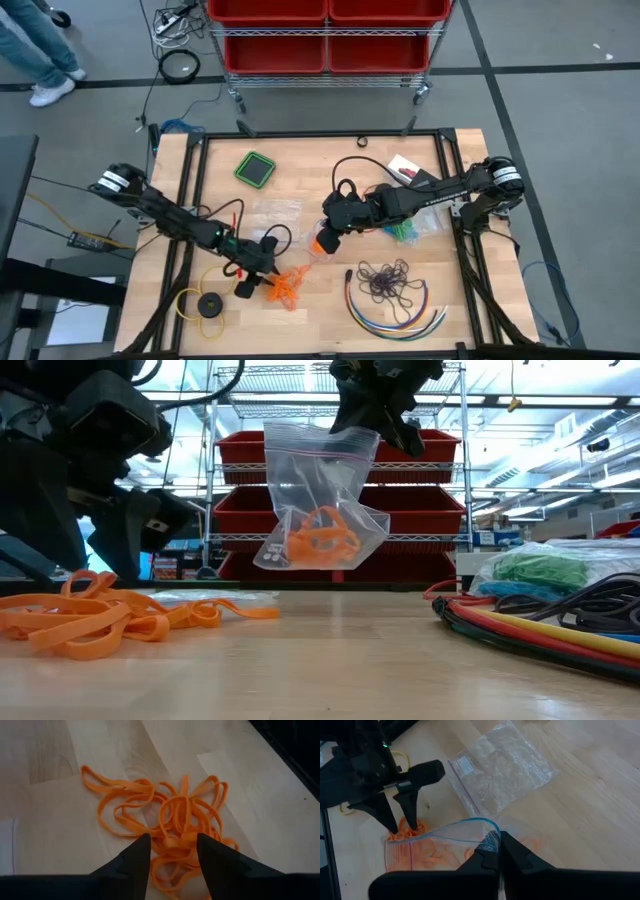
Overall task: Sort rubber bands
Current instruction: Put the orange rubber band into the transparent zip bag
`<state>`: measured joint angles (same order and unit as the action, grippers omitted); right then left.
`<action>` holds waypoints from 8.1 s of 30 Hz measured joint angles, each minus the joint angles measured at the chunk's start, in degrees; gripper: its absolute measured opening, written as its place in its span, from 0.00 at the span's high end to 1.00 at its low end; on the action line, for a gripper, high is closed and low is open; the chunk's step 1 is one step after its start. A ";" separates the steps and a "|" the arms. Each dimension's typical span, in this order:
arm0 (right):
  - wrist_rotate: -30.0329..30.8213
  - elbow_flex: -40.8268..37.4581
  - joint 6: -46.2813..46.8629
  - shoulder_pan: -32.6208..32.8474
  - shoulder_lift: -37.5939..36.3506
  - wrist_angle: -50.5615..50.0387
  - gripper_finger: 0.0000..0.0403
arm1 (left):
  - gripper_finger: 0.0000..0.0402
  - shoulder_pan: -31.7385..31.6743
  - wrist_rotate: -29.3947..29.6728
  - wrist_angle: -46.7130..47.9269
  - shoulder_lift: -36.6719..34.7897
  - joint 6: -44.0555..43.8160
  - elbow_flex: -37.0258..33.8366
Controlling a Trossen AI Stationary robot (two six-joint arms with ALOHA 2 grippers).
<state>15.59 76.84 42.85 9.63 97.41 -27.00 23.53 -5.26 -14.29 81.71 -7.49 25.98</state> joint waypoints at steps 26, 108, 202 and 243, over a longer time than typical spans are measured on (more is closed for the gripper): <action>-0.04 0.00 -0.58 0.00 0.00 -0.02 1.00 | 0.99 -1.42 -2.71 2.87 -1.25 6.08 0.35; -0.27 -0.02 -2.58 0.14 0.00 0.45 1.00 | 1.00 -6.31 1.07 32.65 -12.19 11.73 27.55; -0.83 -0.02 -0.48 0.48 0.00 4.39 1.00 | 1.00 -9.33 1.35 8.08 0.42 30.07 26.95; -0.83 -0.02 -1.01 0.52 0.00 2.69 1.00 | 0.48 -6.23 11.51 51.14 2.14 18.06 38.38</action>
<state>14.76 76.82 41.85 10.15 97.41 -24.32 17.30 6.25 36.85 83.86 10.58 64.36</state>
